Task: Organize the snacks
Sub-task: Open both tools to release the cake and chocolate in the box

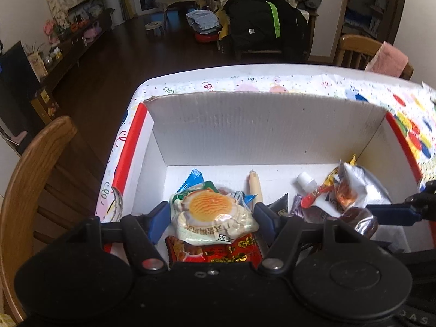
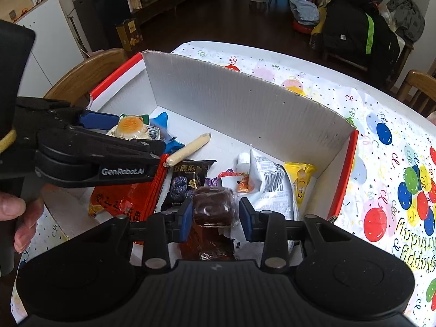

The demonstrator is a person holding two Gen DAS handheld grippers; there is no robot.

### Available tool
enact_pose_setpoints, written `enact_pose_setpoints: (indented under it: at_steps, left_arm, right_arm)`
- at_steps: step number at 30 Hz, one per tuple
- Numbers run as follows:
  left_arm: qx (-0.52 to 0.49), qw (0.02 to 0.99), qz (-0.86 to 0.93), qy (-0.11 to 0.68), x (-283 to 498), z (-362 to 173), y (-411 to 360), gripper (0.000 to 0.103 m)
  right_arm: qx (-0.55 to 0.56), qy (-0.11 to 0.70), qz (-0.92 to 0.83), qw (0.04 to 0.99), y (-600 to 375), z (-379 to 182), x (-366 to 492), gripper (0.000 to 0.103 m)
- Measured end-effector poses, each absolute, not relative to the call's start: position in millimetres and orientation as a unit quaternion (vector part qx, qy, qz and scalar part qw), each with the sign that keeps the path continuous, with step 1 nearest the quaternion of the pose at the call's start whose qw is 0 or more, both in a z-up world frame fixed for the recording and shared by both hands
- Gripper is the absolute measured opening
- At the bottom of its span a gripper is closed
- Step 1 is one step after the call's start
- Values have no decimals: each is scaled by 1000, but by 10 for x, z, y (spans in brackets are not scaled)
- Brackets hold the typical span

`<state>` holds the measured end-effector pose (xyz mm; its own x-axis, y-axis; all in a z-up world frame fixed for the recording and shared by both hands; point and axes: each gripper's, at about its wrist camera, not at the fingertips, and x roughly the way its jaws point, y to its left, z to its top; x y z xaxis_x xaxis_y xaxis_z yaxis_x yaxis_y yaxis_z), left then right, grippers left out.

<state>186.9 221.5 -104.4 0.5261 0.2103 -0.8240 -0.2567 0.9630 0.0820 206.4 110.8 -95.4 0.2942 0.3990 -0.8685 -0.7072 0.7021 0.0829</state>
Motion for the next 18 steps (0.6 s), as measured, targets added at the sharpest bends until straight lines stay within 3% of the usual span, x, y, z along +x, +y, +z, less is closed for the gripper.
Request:
enact_pose_setpoints:
  at_steps: [4,6,8,11,18]
  left_arm:
    - [-18,872,137,470,1864,-1037,2165,67]
    - [-23,872,138,470,1848,-1021,2161,71]
    - [-26,874,140,466,1817,-993,2153,78]
    - [-26,877,141,458,1765,-942,2126,82]
    - [-22,885,143,442,1657,-831,2070,92]
  right_arm:
    - [-156,484,350,787,1086,-973,2043,37]
    - [-154,486,349,786,1071,-980,2031,42]
    - [-154,486,349,787,1060,-986,2012,59]
    - [-158,477,346,792,1031,-956,1960,68]
    - [-139,472,345,800,882,-853,1884,72]
